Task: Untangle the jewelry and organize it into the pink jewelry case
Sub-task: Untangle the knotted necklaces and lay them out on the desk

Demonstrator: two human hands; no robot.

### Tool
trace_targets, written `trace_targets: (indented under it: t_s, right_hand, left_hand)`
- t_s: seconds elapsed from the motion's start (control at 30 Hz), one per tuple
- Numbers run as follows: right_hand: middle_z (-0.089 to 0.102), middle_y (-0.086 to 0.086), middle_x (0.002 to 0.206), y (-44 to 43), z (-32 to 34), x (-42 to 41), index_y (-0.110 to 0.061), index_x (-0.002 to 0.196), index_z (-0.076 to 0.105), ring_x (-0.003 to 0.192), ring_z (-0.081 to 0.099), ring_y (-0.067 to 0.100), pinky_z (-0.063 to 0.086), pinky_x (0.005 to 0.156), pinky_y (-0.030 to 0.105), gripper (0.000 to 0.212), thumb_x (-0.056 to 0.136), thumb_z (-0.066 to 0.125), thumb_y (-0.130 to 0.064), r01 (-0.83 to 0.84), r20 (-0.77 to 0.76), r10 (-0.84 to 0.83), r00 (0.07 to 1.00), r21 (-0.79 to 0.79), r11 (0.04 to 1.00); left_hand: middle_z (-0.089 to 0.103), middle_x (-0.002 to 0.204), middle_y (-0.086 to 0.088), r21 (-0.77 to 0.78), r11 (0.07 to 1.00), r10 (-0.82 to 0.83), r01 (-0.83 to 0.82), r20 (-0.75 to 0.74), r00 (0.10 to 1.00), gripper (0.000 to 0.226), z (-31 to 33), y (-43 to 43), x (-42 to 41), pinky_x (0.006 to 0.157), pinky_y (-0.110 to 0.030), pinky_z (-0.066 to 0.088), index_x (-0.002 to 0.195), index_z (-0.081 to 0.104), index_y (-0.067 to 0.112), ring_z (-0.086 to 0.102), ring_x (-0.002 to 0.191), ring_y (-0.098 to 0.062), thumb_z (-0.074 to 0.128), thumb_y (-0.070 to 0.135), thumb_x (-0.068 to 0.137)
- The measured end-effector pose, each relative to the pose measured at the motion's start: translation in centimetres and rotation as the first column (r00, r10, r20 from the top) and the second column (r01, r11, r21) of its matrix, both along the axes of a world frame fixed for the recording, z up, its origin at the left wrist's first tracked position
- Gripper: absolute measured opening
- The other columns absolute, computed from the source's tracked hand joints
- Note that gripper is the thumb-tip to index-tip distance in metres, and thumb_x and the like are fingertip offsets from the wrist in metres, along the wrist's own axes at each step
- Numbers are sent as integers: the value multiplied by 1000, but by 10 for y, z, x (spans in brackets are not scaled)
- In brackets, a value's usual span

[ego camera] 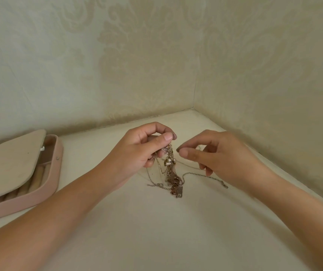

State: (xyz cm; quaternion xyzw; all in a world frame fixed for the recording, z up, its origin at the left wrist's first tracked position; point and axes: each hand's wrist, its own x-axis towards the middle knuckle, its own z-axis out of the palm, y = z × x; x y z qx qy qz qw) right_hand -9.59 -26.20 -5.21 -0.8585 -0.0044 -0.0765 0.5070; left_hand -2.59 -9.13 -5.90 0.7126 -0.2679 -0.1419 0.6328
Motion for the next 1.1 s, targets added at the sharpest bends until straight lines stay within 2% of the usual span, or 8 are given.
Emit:
trace_targets:
  t_s: [0.1, 0.27, 0.4, 0.5, 0.63, 0.8, 0.97, 1.1]
  right_hand:
    - [65, -10, 81, 4, 1, -2, -32, 77, 77, 46, 39, 8, 30, 39, 13, 18, 66, 73, -46, -42, 25, 42, 999, 10, 999]
    - [37, -13, 36, 7, 1, -2, -26, 79, 76, 34, 27, 8, 22, 38, 11, 6, 73, 79, -26, -46, -53, 52, 997, 100, 994]
    - [30, -1, 45, 6, -4, 1, -26, 69, 75, 43, 23, 13, 21, 42, 16, 7, 69, 81, -29, -64, -56, 73, 996, 149, 987]
    - [57, 22, 71, 3, -2, 0, -23, 72, 75, 63, 50, 24, 40, 61, 18, 14, 62, 78, -34, -129, -65, 147, 987, 225, 966]
    - [72, -14, 98, -7, -2, 3, -22, 72, 76, 95, 64, -3, 43, 82, 13, 16, 60, 77, -31, -90, -94, 122, 988, 292, 952]
    - [71, 7, 94, -14, 2, 6, -14, 78, 69, 94, 64, 11, 46, 96, 28, 13, 73, 66, -26, -105, -117, 180, 977, 472, 876]
    - [56, 5, 67, -12, 6, 6, -9, 79, 51, 76, 60, 20, 52, 82, 30, 7, 77, 53, -15, -108, -48, 250, 967, 812, 574]
    - [35, -1, 57, -10, 8, 7, -7, 83, 53, 54, 41, 13, 51, 65, 22, 11, 78, 54, -17, -95, -23, 182, 983, 786, 611]
  left_hand:
    - [46, 52, 8, 1, 999, -40, 40, 7, 999, 19, 0, 0, -1, 44, -13, 30, 86, 65, 17, 38, 48, -3, 59, 34, 79]
    - [45, 52, 8, -1, 995, -104, 104, 0, 995, 21, 1, 0, -4, 44, -13, 30, 88, 63, 15, 38, 46, -2, 57, 33, 80]
    - [43, 51, 7, 1, 993, -117, 117, -19, 993, 16, 1, 1, -3, 44, -14, 30, 82, 66, 22, 35, 46, -3, 58, 36, 79]
    - [43, 49, 6, 11, 997, -73, 73, -23, 997, 16, 1, 1, -3, 44, -14, 31, 77, 68, 25, 39, 46, -4, 59, 38, 77]
    - [46, 47, 11, 34, 997, 73, -74, 20, 997, 23, -2, 0, 2, 44, -13, 32, 80, 69, 18, 45, 42, -4, 60, 39, 77]
    - [55, 48, 6, 51, 982, 181, -183, 41, 983, 21, -4, 2, 6, 44, -16, 29, 80, 66, 17, 43, 43, -8, 58, 33, 89]
    - [73, 76, -1, 46, 983, 182, -180, -51, 982, 25, -4, 2, 9, 43, -20, 20, 81, 60, 11, 23, 44, -11, 52, 30, 96]
    - [70, 76, 5, 113, 977, 189, -183, -47, 981, 27, -7, 2, 10, 43, -21, 21, 80, 60, 9, 27, 43, -8, 51, 28, 98]
